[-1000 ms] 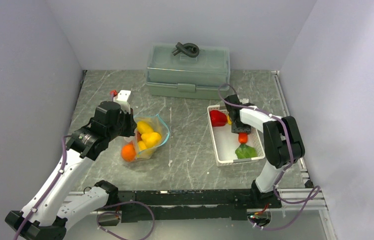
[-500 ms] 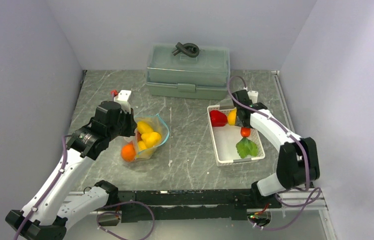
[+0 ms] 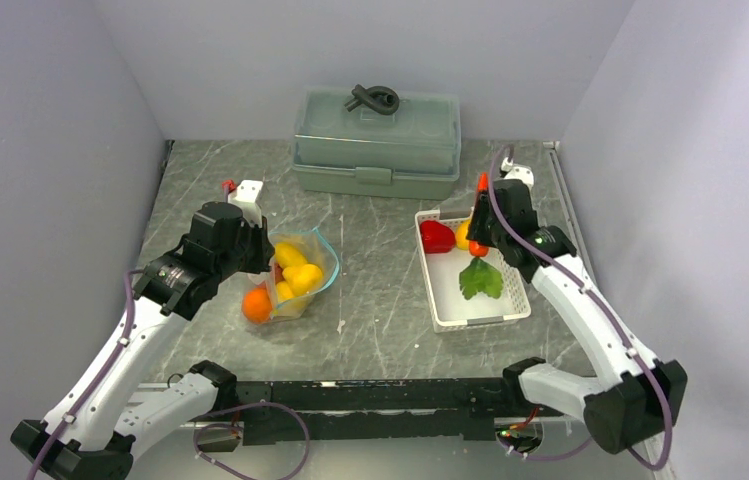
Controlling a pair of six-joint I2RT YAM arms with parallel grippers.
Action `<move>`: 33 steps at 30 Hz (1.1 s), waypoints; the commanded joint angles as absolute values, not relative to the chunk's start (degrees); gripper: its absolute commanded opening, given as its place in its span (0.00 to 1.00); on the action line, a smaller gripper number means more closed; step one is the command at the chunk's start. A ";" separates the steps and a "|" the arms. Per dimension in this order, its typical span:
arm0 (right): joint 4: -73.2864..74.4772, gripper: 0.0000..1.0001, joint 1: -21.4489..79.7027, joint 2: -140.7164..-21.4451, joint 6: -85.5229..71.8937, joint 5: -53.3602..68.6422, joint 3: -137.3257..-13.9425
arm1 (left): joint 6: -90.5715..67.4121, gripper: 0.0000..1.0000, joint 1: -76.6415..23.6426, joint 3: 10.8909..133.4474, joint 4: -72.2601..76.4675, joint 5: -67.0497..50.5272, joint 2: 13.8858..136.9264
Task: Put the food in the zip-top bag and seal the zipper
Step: Pick up the fake vegetable from the bin, then place the fake vegetable in the zipper food storage bag.
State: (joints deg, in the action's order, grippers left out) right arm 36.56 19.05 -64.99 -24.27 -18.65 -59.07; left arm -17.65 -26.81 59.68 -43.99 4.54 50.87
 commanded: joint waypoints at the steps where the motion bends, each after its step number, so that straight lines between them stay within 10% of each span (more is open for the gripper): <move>1: 29.68 0.00 21.80 -60.00 -25.54 -9.83 -59.19 | -17.32 0.00 -26.81 59.77 -42.24 4.49 50.89; 33: 36.16 0.00 42.62 -69.82 -20.95 35.34 -71.98 | -16.61 0.00 -26.81 59.86 -42.36 3.74 51.06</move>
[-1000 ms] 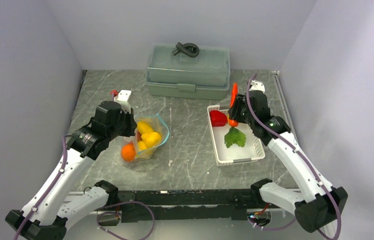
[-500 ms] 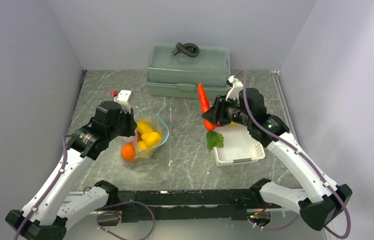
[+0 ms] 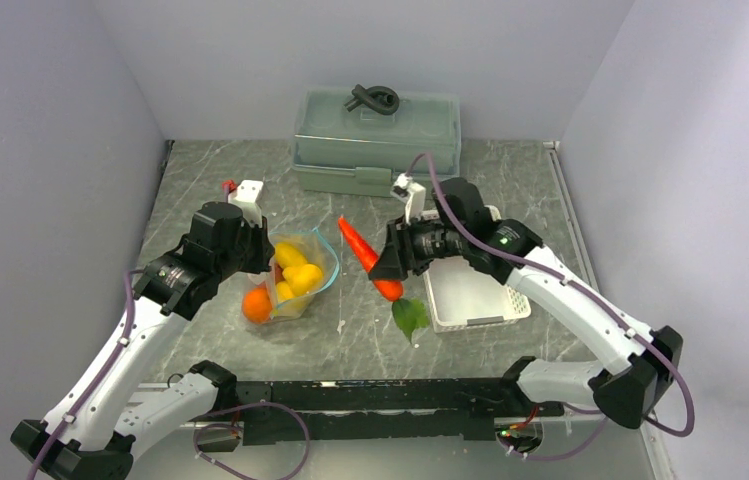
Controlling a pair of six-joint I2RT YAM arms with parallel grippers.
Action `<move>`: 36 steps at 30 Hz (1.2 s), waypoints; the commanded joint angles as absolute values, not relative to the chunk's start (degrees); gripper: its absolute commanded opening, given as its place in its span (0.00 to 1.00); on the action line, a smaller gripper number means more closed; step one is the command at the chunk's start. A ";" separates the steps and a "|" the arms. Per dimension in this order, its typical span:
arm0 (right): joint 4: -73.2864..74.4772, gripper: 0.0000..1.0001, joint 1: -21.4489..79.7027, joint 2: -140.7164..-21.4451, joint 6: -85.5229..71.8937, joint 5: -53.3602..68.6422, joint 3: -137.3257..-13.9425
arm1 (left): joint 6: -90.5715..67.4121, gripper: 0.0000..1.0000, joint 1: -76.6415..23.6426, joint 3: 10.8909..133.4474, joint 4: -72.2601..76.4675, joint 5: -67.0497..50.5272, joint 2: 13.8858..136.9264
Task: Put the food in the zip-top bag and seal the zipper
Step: Place the fake vegetable in the zipper food storage bag.
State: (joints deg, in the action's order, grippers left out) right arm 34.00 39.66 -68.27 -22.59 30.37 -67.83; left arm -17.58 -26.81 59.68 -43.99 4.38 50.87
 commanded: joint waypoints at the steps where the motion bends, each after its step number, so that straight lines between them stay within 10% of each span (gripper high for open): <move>1: 36.59 0.00 43.44 -70.58 -20.74 35.86 -72.45 | -16.61 0.00 -26.74 59.92 -42.39 3.77 51.06; 26: 56.19 0.00 48.32 -102.41 -23.11 37.00 -98.57 | -15.91 0.00 -27.82 59.80 -41.92 0.53 50.77; 36: 62.87 0.24 49.73 -113.44 -24.27 32.58 -114.38 | -15.91 0.00 -28.54 59.94 -42.01 0.53 51.22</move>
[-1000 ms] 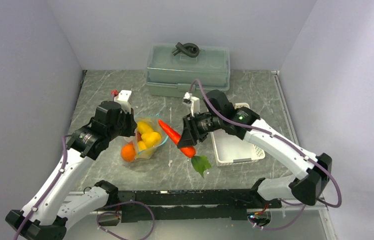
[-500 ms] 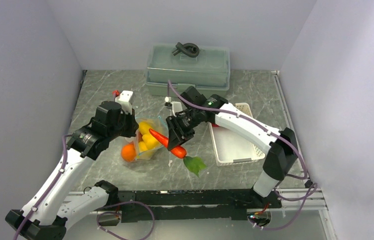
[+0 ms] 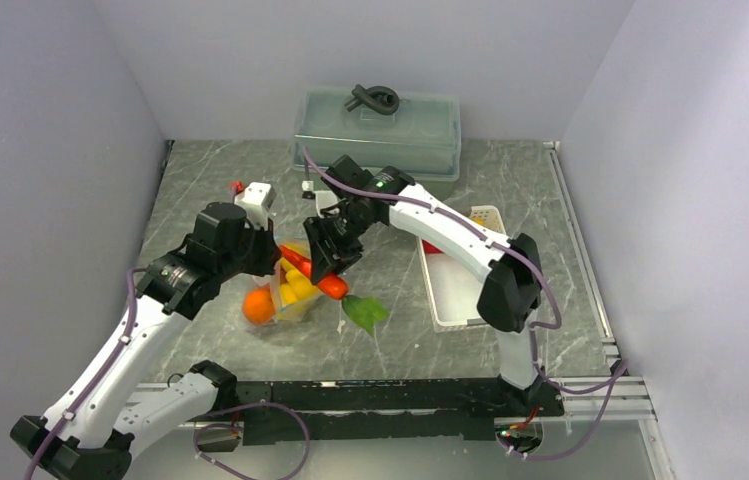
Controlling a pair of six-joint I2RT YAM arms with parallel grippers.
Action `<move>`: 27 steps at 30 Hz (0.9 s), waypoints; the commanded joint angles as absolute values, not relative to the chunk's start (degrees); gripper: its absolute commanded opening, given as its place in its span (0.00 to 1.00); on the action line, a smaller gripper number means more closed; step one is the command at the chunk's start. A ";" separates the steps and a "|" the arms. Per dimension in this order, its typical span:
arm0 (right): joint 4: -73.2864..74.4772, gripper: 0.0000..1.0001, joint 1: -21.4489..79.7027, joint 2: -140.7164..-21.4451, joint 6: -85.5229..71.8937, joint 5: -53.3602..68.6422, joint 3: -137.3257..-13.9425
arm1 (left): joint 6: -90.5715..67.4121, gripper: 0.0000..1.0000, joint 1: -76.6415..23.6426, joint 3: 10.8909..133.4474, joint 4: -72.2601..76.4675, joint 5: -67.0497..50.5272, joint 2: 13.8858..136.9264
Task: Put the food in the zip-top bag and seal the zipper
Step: Place the fake vegetable in the zipper food storage bag.
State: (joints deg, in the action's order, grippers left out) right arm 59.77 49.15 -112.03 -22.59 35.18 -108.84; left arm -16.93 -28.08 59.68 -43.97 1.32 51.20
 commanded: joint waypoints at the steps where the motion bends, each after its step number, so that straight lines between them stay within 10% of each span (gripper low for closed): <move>1: 62.63 0.30 49.87 -113.78 -24.68 32.14 -115.26 | -15.91 0.00 -28.56 59.94 -42.09 0.53 51.30; 13: 55.01 0.67 51.46 -109.67 -28.18 30.61 -114.44 | -15.91 0.00 -28.77 60.03 -42.28 0.53 51.33; 15: 54.92 0.97 51.65 -108.85 -28.06 29.84 -114.30 | -15.91 0.00 -28.76 60.02 -42.28 0.53 51.33; 27: 42.94 1.00 52.45 -91.89 -28.34 19.02 -96.31 | -15.92 0.00 -28.76 60.02 -42.47 1.15 51.38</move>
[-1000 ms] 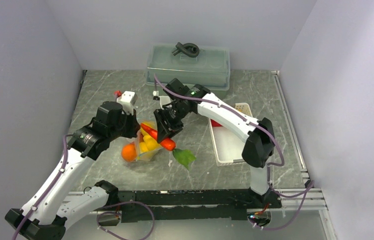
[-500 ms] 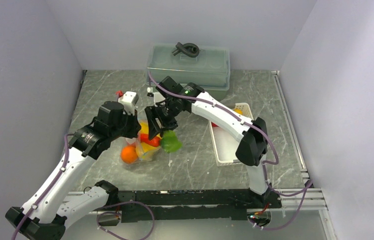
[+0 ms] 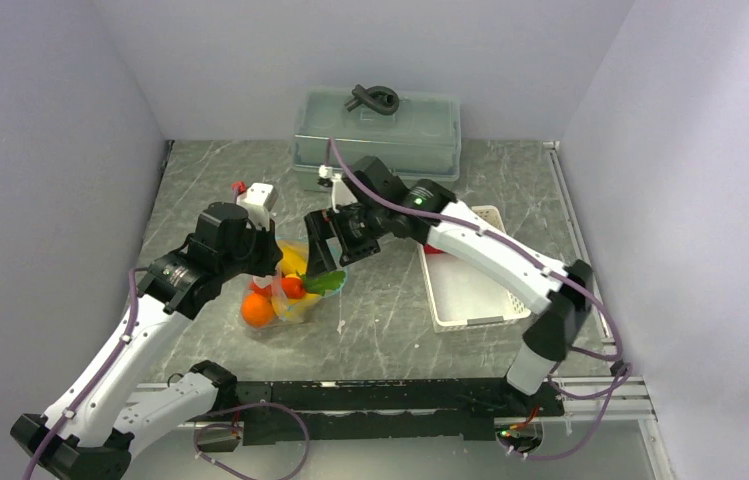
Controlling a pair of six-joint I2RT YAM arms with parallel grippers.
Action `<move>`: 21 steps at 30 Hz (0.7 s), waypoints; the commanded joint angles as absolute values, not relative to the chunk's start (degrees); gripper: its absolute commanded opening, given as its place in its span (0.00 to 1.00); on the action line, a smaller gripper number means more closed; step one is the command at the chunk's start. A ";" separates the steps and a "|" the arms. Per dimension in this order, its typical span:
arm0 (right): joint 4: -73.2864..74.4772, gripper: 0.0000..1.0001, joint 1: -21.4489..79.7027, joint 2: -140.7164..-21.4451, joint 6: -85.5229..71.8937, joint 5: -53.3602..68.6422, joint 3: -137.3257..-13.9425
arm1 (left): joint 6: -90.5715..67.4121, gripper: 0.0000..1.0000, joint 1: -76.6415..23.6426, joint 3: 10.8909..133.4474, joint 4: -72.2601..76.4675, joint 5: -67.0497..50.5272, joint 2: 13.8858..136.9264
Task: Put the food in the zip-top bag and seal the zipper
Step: Place the fake vegetable in the zipper food storage bag.
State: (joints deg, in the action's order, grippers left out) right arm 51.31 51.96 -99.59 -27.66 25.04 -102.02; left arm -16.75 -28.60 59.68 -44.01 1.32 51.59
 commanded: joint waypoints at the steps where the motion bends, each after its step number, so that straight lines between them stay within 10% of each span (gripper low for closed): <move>1: 41.02 1.00 52.51 -89.86 -28.18 18.04 -94.17 | -15.91 0.00 -28.82 59.98 -42.45 1.30 51.41; 11: 23.36 0.97 55.70 -77.24 -24.45 10.86 -76.15 | -15.74 0.00 -28.82 59.94 -42.54 1.67 51.50; 21: 18.77 0.60 59.86 -78.81 -21.23 6.46 -72.83 | -15.74 0.00 -28.83 59.85 -42.60 2.11 51.60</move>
State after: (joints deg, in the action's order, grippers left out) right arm 23.88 58.19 -77.93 -23.75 10.24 -72.42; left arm -16.64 -28.60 59.68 -44.03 1.39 51.59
